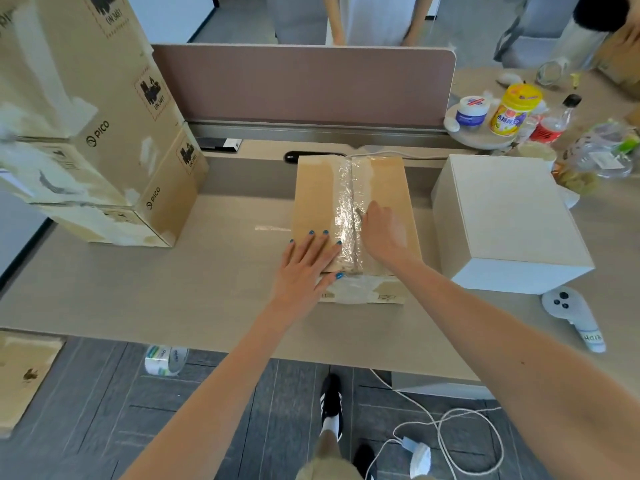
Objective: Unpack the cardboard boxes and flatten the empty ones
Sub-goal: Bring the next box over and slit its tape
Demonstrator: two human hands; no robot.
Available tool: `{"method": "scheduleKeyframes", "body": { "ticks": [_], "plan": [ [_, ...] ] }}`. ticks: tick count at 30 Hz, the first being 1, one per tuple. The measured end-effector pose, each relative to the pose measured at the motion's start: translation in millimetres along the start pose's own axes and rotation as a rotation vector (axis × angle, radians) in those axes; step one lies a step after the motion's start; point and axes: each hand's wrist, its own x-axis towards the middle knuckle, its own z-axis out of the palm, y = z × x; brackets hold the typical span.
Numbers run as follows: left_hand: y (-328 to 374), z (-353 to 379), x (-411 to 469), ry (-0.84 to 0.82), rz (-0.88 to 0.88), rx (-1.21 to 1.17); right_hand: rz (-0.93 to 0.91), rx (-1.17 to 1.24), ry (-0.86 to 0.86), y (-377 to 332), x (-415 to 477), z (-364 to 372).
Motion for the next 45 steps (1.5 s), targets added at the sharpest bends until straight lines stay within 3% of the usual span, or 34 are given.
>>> {"method": "scheduleKeyframes", "body": {
  "ticks": [13, 22, 38, 45],
  "plan": [
    [0, 3, -2, 0.035, -0.009, 0.001, -0.039, 0.022, 0.071, 3, 17, 12],
    [0, 5, -1, 0.005, -0.021, -0.005, -0.096, -0.023, -0.096, 0, 25, -7],
    [2, 3, 0, -0.008, -0.034, -0.010, -0.199, -0.183, -0.242, -1, -34, -30],
    [2, 2, -1, -0.042, -0.051, 0.027, -0.182, -0.162, -0.219, 7, -75, -22]
  ]
}}
